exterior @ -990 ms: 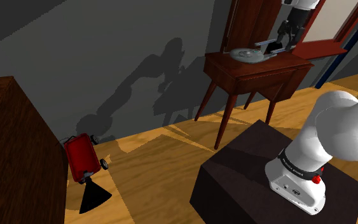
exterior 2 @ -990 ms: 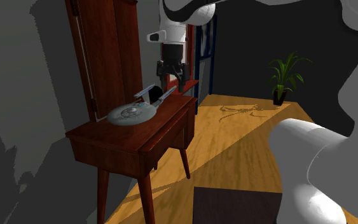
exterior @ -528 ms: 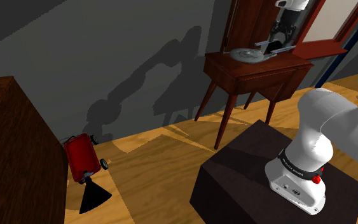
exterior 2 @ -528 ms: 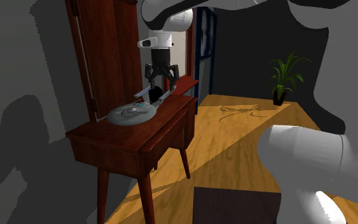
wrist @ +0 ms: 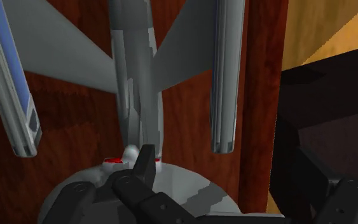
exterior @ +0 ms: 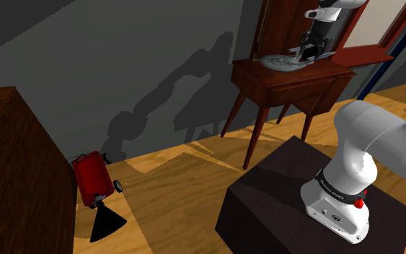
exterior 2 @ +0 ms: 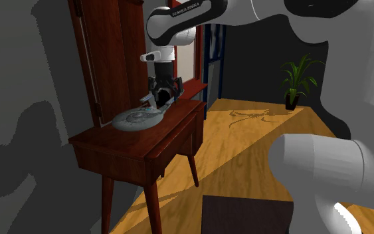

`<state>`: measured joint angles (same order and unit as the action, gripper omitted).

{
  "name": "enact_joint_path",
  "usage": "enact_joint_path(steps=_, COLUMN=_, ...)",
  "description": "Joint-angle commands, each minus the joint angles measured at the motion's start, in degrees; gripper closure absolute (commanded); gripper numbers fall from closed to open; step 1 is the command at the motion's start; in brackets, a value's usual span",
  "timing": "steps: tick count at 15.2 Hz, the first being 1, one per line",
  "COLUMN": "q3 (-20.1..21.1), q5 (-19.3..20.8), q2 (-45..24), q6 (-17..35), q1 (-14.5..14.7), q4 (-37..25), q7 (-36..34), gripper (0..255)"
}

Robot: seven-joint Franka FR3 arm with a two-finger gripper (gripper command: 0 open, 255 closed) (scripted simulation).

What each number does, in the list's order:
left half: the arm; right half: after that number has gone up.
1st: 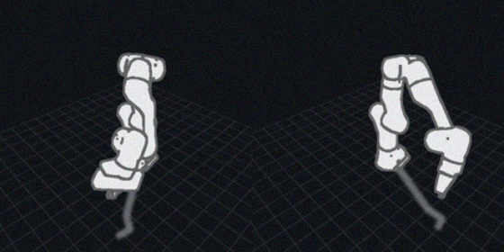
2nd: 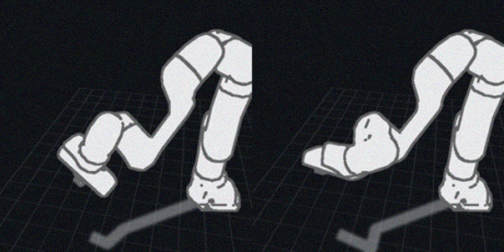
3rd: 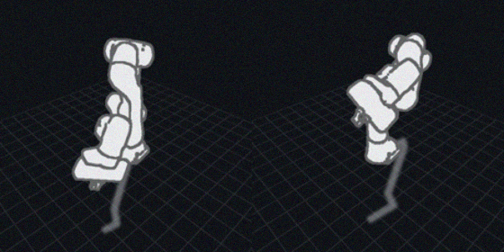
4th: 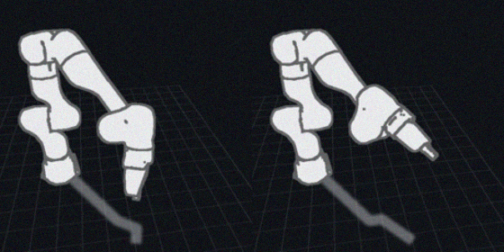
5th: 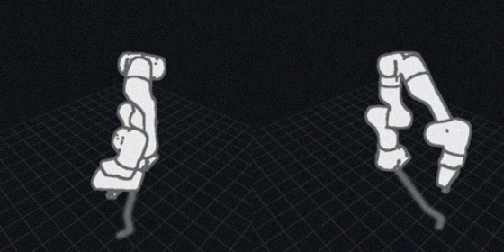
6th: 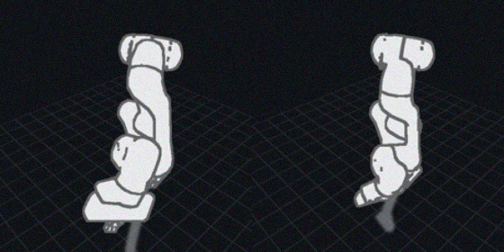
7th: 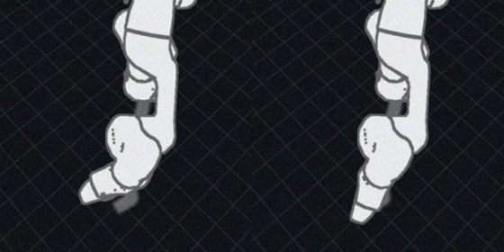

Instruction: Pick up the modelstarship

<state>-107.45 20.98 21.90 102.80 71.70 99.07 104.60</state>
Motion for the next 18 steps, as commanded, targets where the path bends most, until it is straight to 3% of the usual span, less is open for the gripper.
enact_joint_path(steps=1, q3=-0.3, q5=0.4, q2=0.3, q6=1.2, q1=0.0, q4=1.1, q7=-0.2, gripper=0)
enact_joint_path(steps=2, q3=-0.3, q5=0.4, q2=0.3, q6=1.2, q1=0.0, q4=1.1, q7=-0.2, gripper=0)
enact_joint_path(steps=3, q3=-0.3, q5=0.4, q2=0.3, q6=1.1, q1=0.2, q4=1.0, q7=-0.3, gripper=255)
enact_joint_path(steps=12, q3=-0.3, q5=0.4, q2=0.3, q6=1.2, q1=0.0, q4=1.1, q7=-0.2, gripper=255)
enact_joint_path(steps=18, q3=0.6, q5=-0.8, q2=-0.7, q6=-3.0, q1=0.0, q4=-2.8, q7=0.6, gripper=255)
